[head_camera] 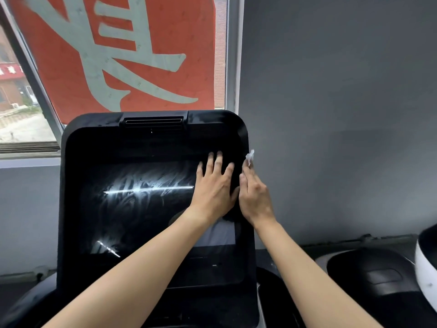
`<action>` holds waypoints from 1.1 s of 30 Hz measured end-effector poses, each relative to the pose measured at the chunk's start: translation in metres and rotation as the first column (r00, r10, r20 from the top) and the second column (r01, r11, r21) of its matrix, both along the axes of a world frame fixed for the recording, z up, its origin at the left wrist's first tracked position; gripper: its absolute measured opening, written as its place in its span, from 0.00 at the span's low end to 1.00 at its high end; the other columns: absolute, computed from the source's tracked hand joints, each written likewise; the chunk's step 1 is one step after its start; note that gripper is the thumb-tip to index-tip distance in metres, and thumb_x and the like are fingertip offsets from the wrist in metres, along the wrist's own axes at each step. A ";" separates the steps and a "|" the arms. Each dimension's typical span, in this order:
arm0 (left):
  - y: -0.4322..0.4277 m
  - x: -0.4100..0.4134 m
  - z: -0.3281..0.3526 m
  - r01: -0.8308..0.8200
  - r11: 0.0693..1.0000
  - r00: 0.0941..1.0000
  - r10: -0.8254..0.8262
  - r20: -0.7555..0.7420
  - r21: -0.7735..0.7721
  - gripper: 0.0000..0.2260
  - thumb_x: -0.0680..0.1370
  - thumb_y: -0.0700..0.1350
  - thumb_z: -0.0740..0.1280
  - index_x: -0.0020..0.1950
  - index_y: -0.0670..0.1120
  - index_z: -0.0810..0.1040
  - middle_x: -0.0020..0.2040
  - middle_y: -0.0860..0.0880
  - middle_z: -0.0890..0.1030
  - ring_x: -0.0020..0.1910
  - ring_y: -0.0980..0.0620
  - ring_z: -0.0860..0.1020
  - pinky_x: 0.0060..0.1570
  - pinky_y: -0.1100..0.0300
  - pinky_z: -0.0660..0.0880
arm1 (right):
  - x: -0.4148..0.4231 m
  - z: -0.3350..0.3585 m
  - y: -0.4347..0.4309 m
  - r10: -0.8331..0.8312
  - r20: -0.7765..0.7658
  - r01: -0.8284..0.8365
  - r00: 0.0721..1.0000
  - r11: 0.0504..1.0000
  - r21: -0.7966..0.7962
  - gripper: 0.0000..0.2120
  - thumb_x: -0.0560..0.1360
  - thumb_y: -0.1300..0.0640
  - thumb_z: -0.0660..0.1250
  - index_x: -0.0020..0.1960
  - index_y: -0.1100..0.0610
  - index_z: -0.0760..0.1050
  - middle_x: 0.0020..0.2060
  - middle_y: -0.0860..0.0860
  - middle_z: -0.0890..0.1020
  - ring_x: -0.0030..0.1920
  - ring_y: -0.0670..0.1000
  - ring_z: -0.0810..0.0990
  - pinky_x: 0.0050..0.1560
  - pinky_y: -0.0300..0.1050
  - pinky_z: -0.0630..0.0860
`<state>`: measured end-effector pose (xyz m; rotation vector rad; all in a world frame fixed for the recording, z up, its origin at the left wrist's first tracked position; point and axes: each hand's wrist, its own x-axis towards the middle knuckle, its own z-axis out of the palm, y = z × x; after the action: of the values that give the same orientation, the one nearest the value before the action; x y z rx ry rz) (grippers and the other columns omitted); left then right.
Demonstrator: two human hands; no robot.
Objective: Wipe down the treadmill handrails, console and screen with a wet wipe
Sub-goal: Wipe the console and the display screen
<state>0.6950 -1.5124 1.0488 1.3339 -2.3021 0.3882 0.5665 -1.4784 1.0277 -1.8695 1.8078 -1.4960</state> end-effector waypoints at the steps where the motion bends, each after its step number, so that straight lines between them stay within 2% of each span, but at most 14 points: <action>1: -0.001 -0.001 0.000 -0.004 1.000 1.000 0.004 -0.005 -0.007 0.30 0.81 0.61 0.59 0.80 0.48 0.63 0.82 0.38 0.57 0.82 0.38 0.52 0.78 0.36 0.54 | -0.001 -0.006 0.007 0.002 0.004 -0.002 1.000 1.000 0.013 0.24 0.87 0.57 0.52 0.83 0.54 0.56 0.82 0.43 0.54 0.79 0.39 0.54 0.71 0.21 0.50; 5: 0.000 -0.004 0.002 -0.032 0.999 0.999 0.033 0.022 -0.010 0.32 0.80 0.62 0.61 0.80 0.48 0.63 0.82 0.38 0.57 0.82 0.38 0.52 0.79 0.35 0.49 | -0.011 0.003 0.002 0.045 0.031 -0.047 0.999 0.997 0.063 0.24 0.86 0.61 0.52 0.82 0.56 0.59 0.82 0.47 0.58 0.80 0.43 0.56 0.78 0.32 0.52; 7: 0.006 -0.005 0.003 -0.038 0.999 0.999 0.038 0.020 -0.021 0.32 0.79 0.62 0.61 0.80 0.48 0.64 0.82 0.38 0.58 0.82 0.38 0.52 0.79 0.35 0.50 | -0.012 0.018 -0.005 0.062 0.032 -0.064 0.998 0.994 0.091 0.24 0.86 0.61 0.51 0.82 0.54 0.59 0.82 0.47 0.58 0.81 0.44 0.55 0.77 0.31 0.50; 10: 0.019 -0.002 -0.012 0.032 0.998 0.999 -0.030 0.038 -0.058 0.33 0.79 0.61 0.63 0.80 0.47 0.65 0.82 0.41 0.58 0.83 0.40 0.52 0.79 0.37 0.52 | -0.007 0.018 -0.005 0.096 0.033 -0.098 0.995 0.993 0.065 0.24 0.87 0.59 0.50 0.83 0.52 0.57 0.82 0.45 0.55 0.81 0.42 0.53 0.79 0.36 0.51; 13: 0.035 0.007 -0.040 0.062 0.997 0.995 -0.058 0.075 -0.052 0.34 0.77 0.64 0.64 0.79 0.48 0.66 0.82 0.45 0.58 0.83 0.42 0.53 0.80 0.40 0.53 | -0.001 -0.010 0.014 0.120 0.016 -0.120 0.993 0.993 0.001 0.25 0.87 0.60 0.48 0.83 0.50 0.54 0.82 0.39 0.50 0.81 0.39 0.49 0.79 0.35 0.50; 15: 0.046 0.013 -0.057 0.054 0.998 0.993 -0.052 0.106 -0.021 0.37 0.76 0.67 0.62 0.80 0.48 0.65 0.82 0.46 0.58 0.83 0.43 0.53 0.80 0.41 0.53 | 0.004 -0.035 0.031 0.103 0.023 -0.103 0.994 0.995 -0.005 0.25 0.88 0.60 0.49 0.84 0.51 0.53 0.82 0.40 0.50 0.81 0.39 0.48 0.80 0.37 0.51; 18: 0.062 0.020 -0.078 0.055 0.998 0.990 -0.052 0.129 -0.021 0.42 0.74 0.71 0.56 0.81 0.47 0.64 0.82 0.45 0.59 0.82 0.43 0.54 0.79 0.42 0.55 | 0.005 -0.059 0.049 0.069 0.004 -0.069 0.998 0.997 0.026 0.25 0.87 0.62 0.50 0.83 0.54 0.54 0.83 0.43 0.53 0.81 0.40 0.51 0.81 0.41 0.53; 22: 0.071 0.020 -0.091 0.024 0.999 0.994 -0.019 0.107 -0.048 0.43 0.74 0.73 0.65 0.80 0.47 0.66 0.81 0.45 0.62 0.82 0.43 0.57 0.79 0.42 0.57 | -0.002 -0.047 0.048 0.048 0.004 -0.048 0.999 0.993 0.109 0.23 0.87 0.61 0.52 0.82 0.55 0.60 0.82 0.47 0.59 0.81 0.45 0.57 0.79 0.40 0.56; 24: 0.073 0.018 -0.092 0.003 0.999 0.994 0.002 0.111 -0.046 0.43 0.74 0.73 0.65 0.81 0.47 0.65 0.81 0.45 0.63 0.82 0.44 0.56 0.79 0.42 0.57 | -0.003 -0.043 0.046 0.063 0.015 -0.065 0.998 0.988 0.138 0.23 0.87 0.60 0.52 0.82 0.55 0.60 0.81 0.49 0.60 0.81 0.47 0.57 0.80 0.43 0.57; 26: 0.075 0.018 -0.090 -0.001 0.999 0.993 0.005 0.118 -0.037 0.43 0.74 0.72 0.65 0.81 0.47 0.64 0.82 0.46 0.62 0.82 0.44 0.56 0.79 0.42 0.56 | 0.000 -0.048 0.051 0.072 0.021 -0.074 0.997 0.988 0.134 0.24 0.87 0.61 0.51 0.82 0.55 0.59 0.82 0.49 0.59 0.81 0.46 0.56 0.81 0.45 0.57; 30: 0.078 0.019 -0.092 -0.005 1.000 0.992 0.007 0.127 -0.016 0.41 0.76 0.67 0.66 0.83 0.48 0.60 0.83 0.46 0.57 0.83 0.44 0.53 0.79 0.41 0.54 | 0.012 -0.082 0.079 0.071 -0.026 -0.068 0.997 0.993 0.102 0.26 0.87 0.61 0.51 0.84 0.53 0.52 0.83 0.43 0.49 0.82 0.41 0.47 0.80 0.38 0.52; 33: 0.080 0.018 -0.092 -0.010 1.000 0.992 0.012 0.124 -0.013 0.40 0.77 0.66 0.68 0.83 0.48 0.60 0.83 0.46 0.57 0.83 0.43 0.52 0.79 0.41 0.54 | 0.012 -0.090 0.087 0.063 -0.068 -0.056 0.996 0.994 0.089 0.27 0.87 0.61 0.51 0.84 0.53 0.48 0.83 0.42 0.47 0.81 0.40 0.45 0.80 0.39 0.50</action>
<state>0.7129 -1.4329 0.9568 1.3519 -2.3901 0.5018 0.5780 -1.3915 0.9379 -1.9395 1.7991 -1.3253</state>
